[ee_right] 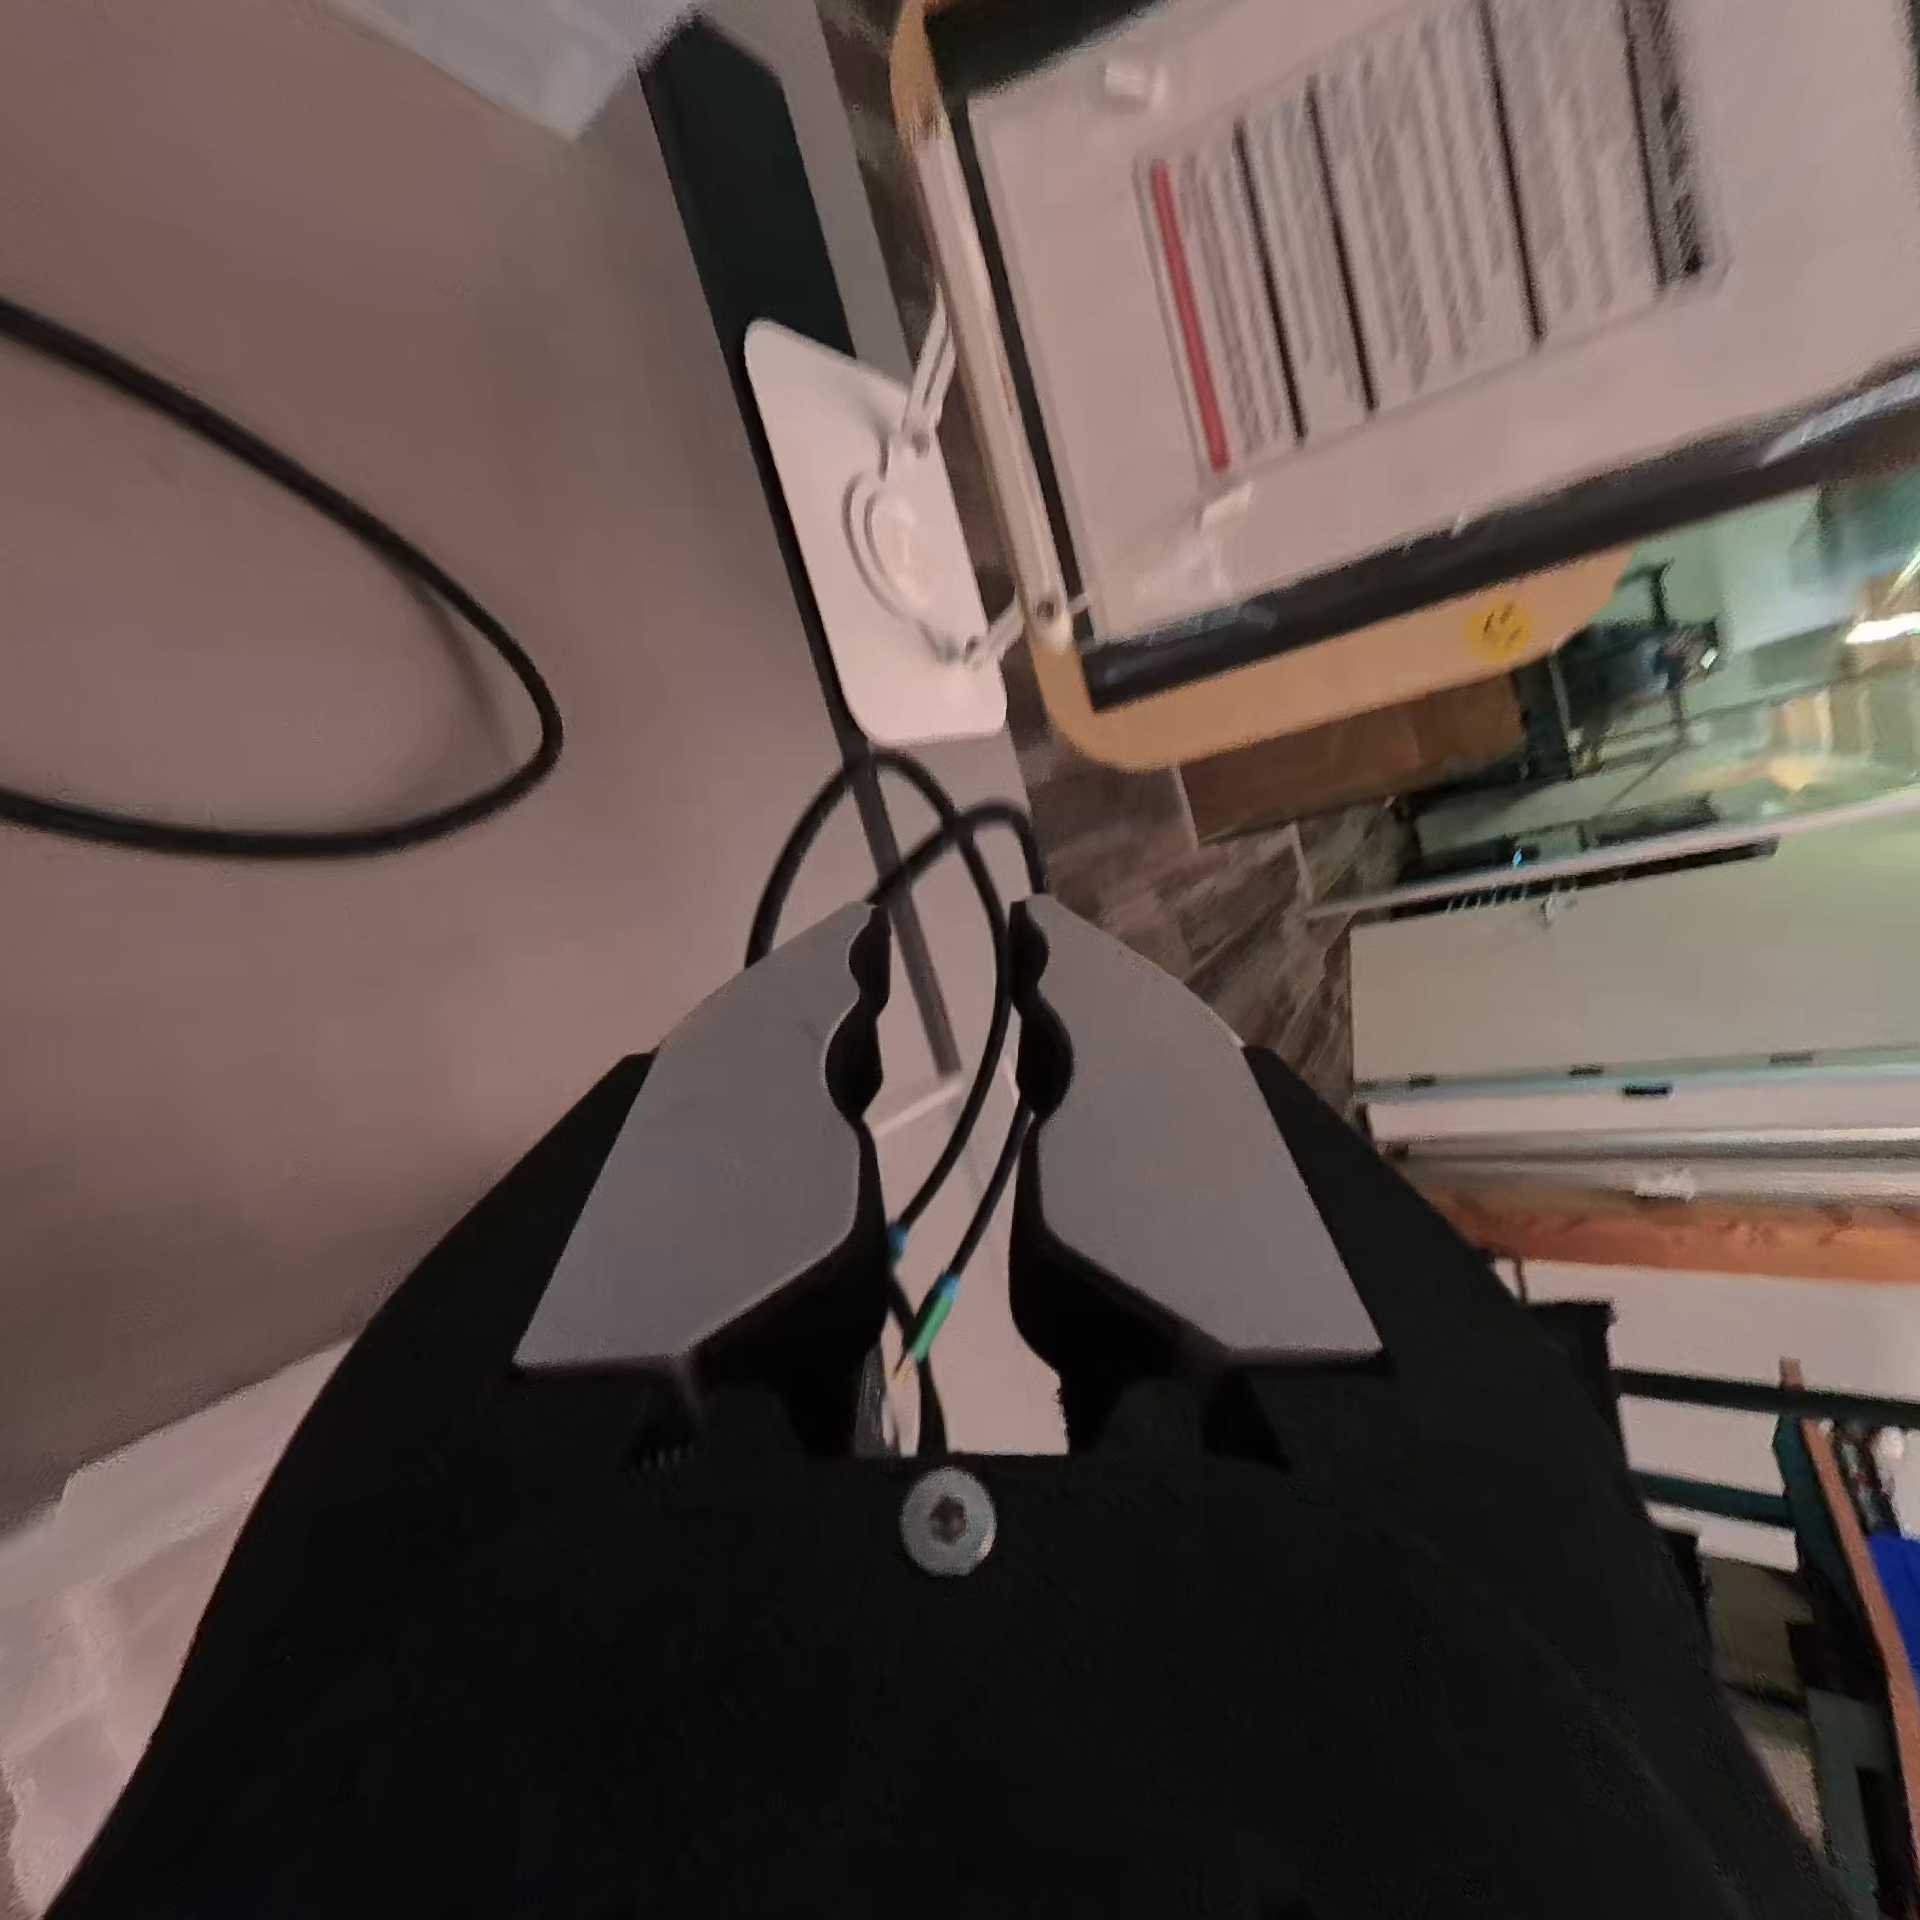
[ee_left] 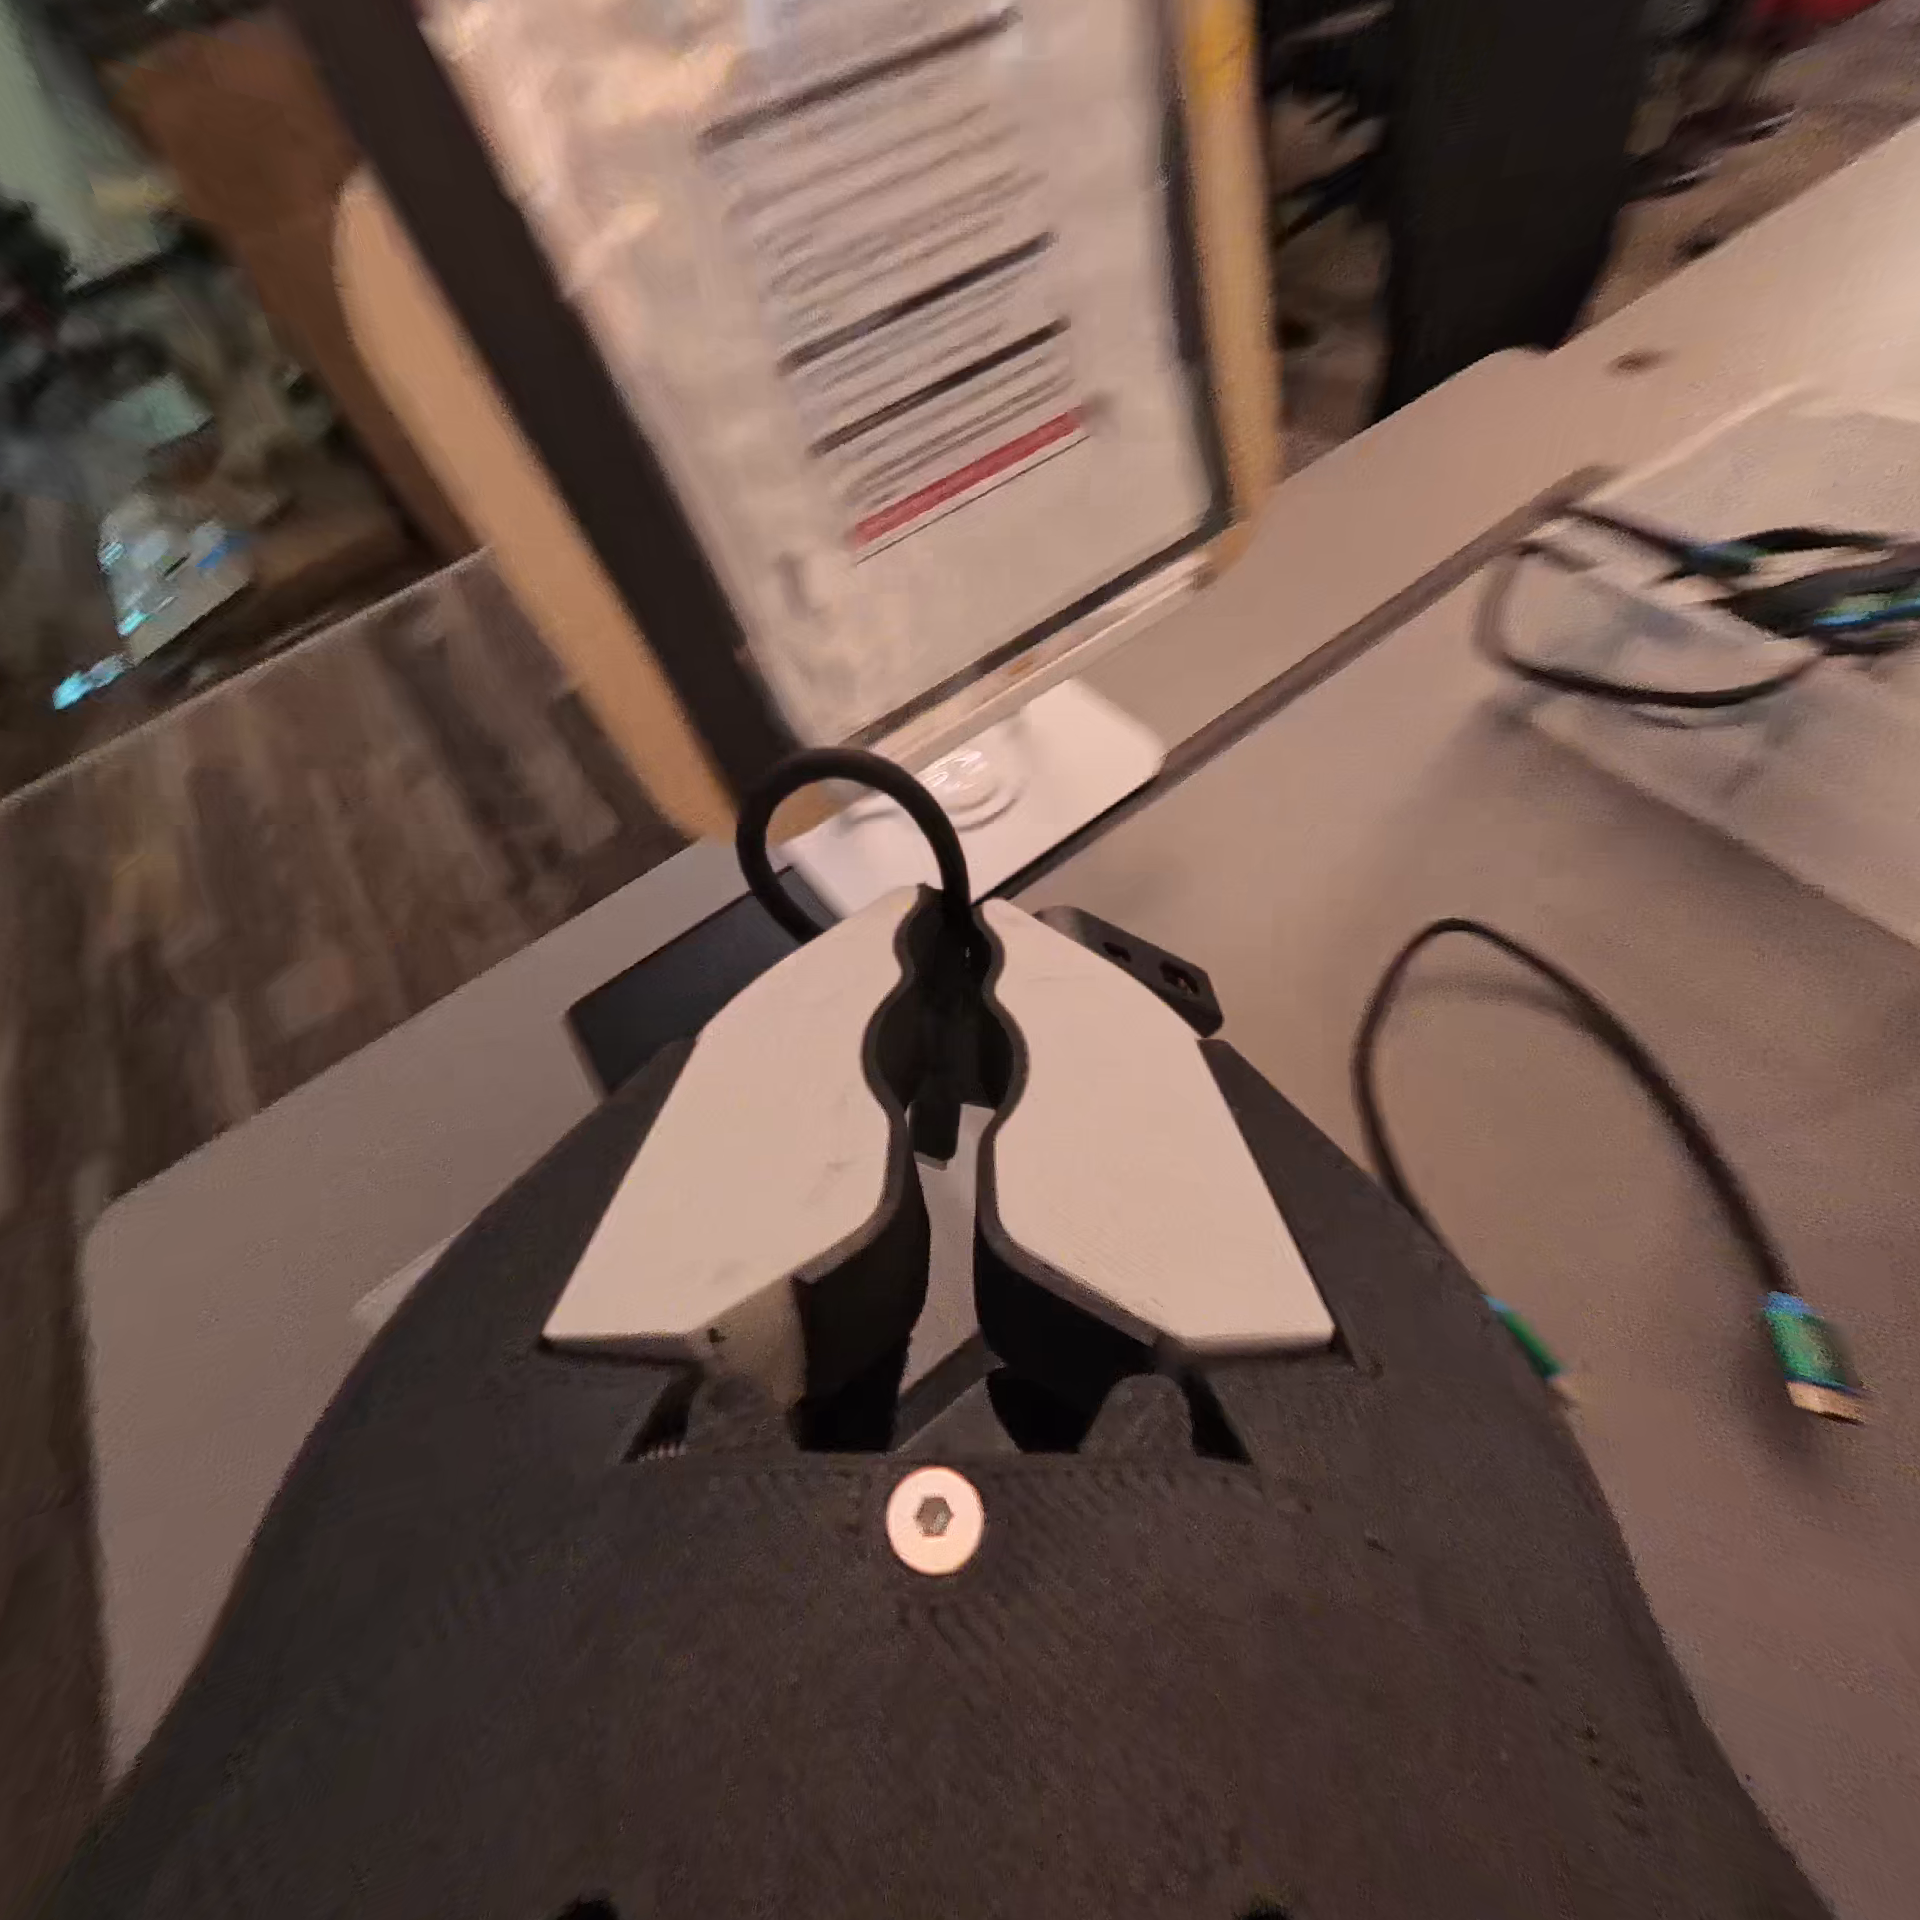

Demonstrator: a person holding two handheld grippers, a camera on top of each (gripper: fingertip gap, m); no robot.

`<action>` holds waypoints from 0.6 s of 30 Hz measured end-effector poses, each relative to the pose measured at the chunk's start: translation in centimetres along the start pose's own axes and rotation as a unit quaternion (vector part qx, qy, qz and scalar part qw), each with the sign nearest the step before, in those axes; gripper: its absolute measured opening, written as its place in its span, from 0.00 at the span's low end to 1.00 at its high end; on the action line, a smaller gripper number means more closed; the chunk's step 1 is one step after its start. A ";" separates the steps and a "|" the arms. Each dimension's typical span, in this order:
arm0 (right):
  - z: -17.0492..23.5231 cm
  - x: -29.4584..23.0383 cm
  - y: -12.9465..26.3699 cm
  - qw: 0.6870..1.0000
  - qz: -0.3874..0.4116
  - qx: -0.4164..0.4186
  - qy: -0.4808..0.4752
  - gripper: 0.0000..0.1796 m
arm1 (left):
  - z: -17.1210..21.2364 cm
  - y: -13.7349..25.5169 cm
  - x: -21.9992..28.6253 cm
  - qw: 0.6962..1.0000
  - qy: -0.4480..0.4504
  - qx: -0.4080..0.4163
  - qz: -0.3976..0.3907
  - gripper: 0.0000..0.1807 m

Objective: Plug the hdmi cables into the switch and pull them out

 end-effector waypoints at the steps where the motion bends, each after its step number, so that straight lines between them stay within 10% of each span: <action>1: -1.3 -0.1 0.0 1.000 0.007 0.018 0.015 0.13 | -0.7 0.5 1.9 0.999 -0.008 0.010 0.032 0.02; 6: -9.5 -3.3 -0.5 0.984 -0.016 0.160 0.075 0.15 | -1.6 0.6 8.7 0.988 -0.065 0.019 0.137 0.02; 11: -15.8 -4.7 -2.6 0.935 -0.118 0.301 -0.148 0.23 | -1.6 0.0 10.6 0.992 -0.081 0.037 0.095 0.02; 18: -15.8 -7.3 -8.4 0.929 -0.126 0.263 -0.227 0.21 | -0.4 -0.1 13.4 0.993 -0.055 0.065 0.076 0.02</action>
Point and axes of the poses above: each gripper's, where its closed fingertips meet, y back along the fingers, z out of its underside, x = y × z across the jaws, the point moved 2 cm from there along y, back along the fingers, and after that the axes turned 8 degrees about -z, right-handed, at the moved point
